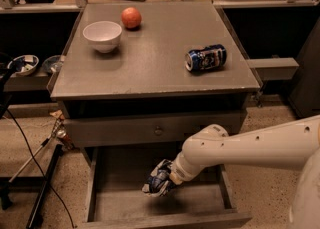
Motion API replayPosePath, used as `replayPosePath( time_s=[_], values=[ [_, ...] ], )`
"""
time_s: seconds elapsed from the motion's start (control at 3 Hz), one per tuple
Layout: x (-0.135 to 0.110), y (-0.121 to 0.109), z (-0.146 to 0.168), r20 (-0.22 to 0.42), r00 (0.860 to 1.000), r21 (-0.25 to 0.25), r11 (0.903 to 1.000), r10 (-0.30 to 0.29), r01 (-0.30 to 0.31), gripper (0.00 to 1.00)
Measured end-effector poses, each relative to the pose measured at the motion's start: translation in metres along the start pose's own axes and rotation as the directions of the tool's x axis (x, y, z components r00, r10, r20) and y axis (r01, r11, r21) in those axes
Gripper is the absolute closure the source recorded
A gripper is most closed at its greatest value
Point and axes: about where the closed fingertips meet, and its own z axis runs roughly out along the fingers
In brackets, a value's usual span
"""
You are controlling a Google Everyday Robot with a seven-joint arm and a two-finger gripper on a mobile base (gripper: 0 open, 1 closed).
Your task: Place blue chip bag into middle drawer
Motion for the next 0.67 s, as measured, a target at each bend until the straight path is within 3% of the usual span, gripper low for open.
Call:
replayPosePath(
  time_s=[0.33,0.67],
  values=[
    [0.000,0.000,0.000,0.000,1.000,0.000,1.0000,0.000,0.000,1.00],
    [0.004,0.010,0.019,-0.001,1.000,-0.042,0.9990,0.014,-0.014,1.00]
  ],
)
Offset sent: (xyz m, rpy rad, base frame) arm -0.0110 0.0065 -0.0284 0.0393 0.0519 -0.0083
